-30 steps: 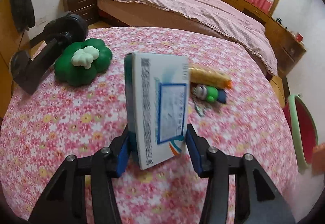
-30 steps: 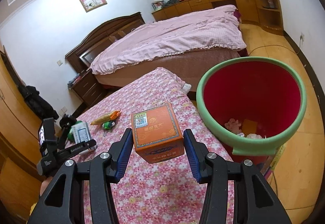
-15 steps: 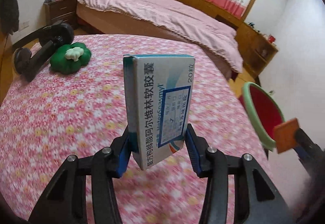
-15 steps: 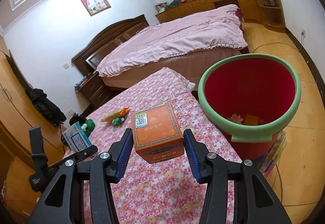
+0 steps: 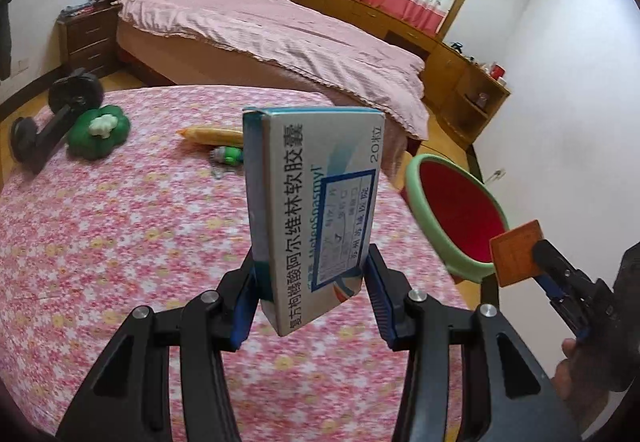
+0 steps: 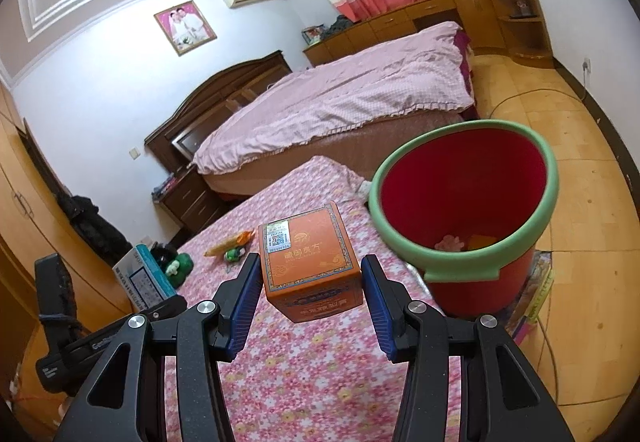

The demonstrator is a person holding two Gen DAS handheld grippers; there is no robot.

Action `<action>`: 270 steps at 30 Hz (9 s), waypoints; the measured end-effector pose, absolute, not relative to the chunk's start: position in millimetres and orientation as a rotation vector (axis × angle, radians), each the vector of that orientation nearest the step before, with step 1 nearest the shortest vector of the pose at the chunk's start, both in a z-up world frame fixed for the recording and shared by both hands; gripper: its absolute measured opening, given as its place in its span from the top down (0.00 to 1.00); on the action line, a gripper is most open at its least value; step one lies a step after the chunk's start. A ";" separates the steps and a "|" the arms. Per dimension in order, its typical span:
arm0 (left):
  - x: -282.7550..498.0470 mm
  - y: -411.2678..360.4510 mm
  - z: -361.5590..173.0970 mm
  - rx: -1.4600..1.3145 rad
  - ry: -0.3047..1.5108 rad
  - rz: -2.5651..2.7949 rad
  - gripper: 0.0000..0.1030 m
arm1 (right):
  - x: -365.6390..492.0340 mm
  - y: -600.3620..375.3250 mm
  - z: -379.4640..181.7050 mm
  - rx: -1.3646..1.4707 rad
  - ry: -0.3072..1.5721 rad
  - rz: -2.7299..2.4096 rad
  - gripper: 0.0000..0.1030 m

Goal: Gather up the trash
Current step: 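Carry both boxes over the red bucket, then open both tools to drop the medicine box and orange box into the bucket, then move both open tools back toward the snack bag and figurine on the bed, then close right tool on the green figurine keychain and lift it, then grasp the orange-ended snack bag with left tool while right tool holds figurine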

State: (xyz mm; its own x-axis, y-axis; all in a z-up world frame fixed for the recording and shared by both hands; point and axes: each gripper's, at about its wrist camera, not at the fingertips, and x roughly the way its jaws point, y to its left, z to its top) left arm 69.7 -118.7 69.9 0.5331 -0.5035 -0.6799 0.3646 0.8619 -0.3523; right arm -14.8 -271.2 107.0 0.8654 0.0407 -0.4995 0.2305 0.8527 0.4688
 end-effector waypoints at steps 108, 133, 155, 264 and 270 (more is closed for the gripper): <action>193.2 -102.1 51.0 -0.115 0.875 -0.288 0.51 | 111.6 -249.5 78.4 0.435 0.689 -0.007 0.46; 220.1 11.1 1.0 -0.188 0.847 -0.036 0.51 | 228.0 -115.5 24.3 0.328 0.901 0.059 0.46; 222.6 16.2 -8.3 -0.235 0.861 -0.055 0.51 | 274.1 -81.9 2.7 0.178 0.889 -0.057 0.52; 326.3 -150.9 -18.3 -0.172 1.008 -0.005 0.36 | 117.4 -276.5 47.9 0.594 0.670 -0.005 0.53; 311.0 -143.0 -17.6 -0.198 0.960 -0.046 0.48 | 113.1 -283.7 47.1 0.615 0.663 -0.015 0.53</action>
